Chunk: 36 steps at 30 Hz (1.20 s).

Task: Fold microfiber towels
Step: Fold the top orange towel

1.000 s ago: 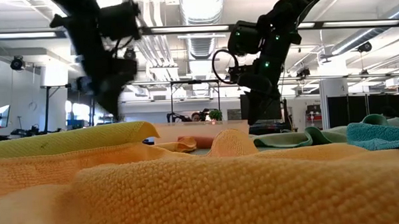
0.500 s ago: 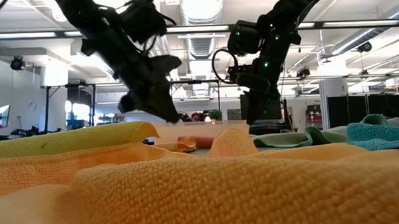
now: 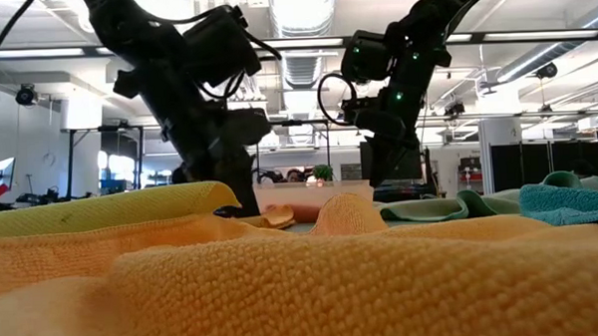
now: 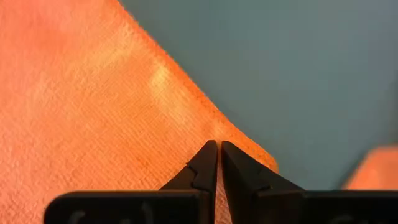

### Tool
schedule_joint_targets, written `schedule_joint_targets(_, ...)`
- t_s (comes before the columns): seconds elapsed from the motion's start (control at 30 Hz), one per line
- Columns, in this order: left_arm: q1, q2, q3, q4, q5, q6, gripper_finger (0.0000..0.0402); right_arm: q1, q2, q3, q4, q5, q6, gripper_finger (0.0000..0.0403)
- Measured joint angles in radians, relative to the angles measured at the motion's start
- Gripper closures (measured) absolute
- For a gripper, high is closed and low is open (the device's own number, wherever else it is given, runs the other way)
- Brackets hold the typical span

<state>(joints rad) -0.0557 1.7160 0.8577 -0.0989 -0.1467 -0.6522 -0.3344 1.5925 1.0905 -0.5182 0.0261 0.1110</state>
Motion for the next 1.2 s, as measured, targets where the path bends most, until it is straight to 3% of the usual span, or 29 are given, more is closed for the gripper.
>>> schedule_joint_targets(0.5,-0.138,-0.038,0.005,-0.426,0.085,0.039,0.0394,0.003,0.0,0.0,0.0,0.0,0.059,0.0392)
schedule_joint_targets(0.8,-0.151,-0.138,-0.009,-0.73,0.017,0.116,0.0394,0.032,0.0,0.0,0.004,-0.004,0.064,0.0392)
schedule_joint_targets(1.1,-0.165,-0.283,0.0,-0.877,0.015,0.108,0.0394,0.064,0.0,0.0,0.096,-0.009,0.028,0.0392)
schedule_joint_targets(1.2,-0.169,-0.315,0.002,-0.886,0.037,0.107,0.0394,0.068,0.0,0.0,0.168,-0.06,-0.003,0.0392)
